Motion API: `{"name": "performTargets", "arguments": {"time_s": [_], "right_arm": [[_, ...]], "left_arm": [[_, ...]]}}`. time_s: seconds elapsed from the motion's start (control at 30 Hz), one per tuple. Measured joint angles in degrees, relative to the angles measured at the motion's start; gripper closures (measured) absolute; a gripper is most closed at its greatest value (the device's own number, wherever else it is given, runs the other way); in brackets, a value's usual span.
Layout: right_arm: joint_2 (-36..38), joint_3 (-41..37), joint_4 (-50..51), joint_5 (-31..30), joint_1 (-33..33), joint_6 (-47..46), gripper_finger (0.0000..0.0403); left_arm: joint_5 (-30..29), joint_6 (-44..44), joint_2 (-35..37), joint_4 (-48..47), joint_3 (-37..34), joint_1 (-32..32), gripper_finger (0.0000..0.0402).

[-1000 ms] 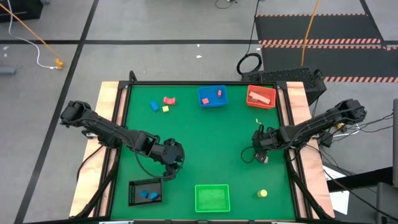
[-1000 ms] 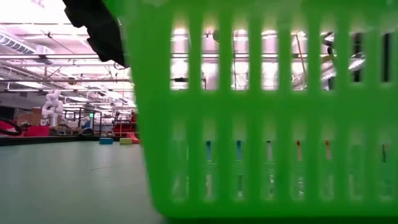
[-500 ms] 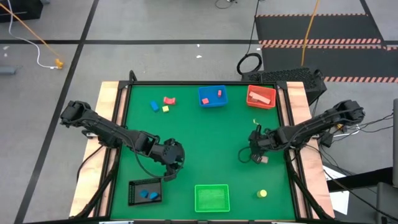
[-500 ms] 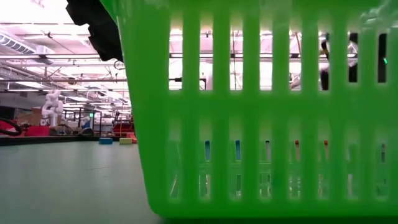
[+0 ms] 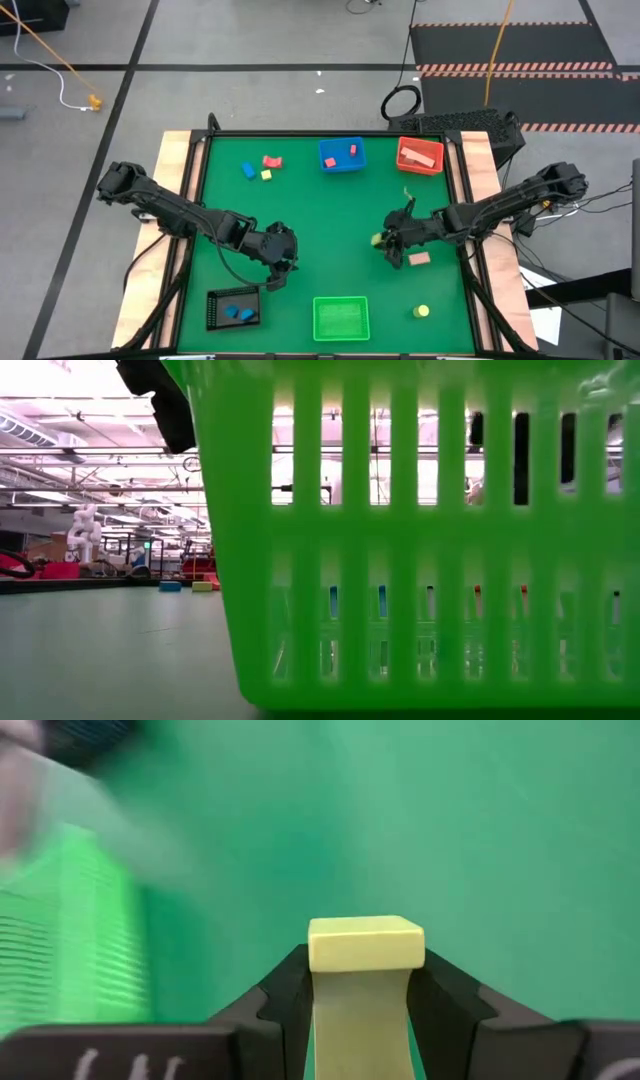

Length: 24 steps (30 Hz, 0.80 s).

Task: Sort & place blocks by color
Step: Put the green block into the green bin

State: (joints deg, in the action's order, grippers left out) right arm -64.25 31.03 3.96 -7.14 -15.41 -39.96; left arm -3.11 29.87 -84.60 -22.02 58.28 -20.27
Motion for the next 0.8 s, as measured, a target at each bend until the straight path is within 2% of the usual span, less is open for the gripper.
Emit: {"name": "performTargets", "arguments": {"time_s": [0.13, 0.33, 0.5, 0.8], "right_arm": [[0.02, 0.0, -9.59, 3.04, -0.12, 1.81, 0.0286], [-1.33, 0.0, -18.8, 4.46, -3.01, -1.3, 0.0286], [-6.48, 0.11, -32.29, 4.4, -7.47, -1.38, 0.0285], [-16.47, 0.09, -45.83, 4.09, -11.5, -4.89, 0.0285]], "left_arm": [[0.0, 0.43, 0.0, 0.12, 0.0, 0.0, 0.0265], [-0.04, 2.19, 0.0, 0.28, 0.0, 0.0, 0.0265], [-0.04, 2.09, 0.0, 1.03, 0.0, 0.0, 0.0265], [-0.03, 3.3, 0.0, 1.73, 0.0, 0.0, 0.0265]]}}
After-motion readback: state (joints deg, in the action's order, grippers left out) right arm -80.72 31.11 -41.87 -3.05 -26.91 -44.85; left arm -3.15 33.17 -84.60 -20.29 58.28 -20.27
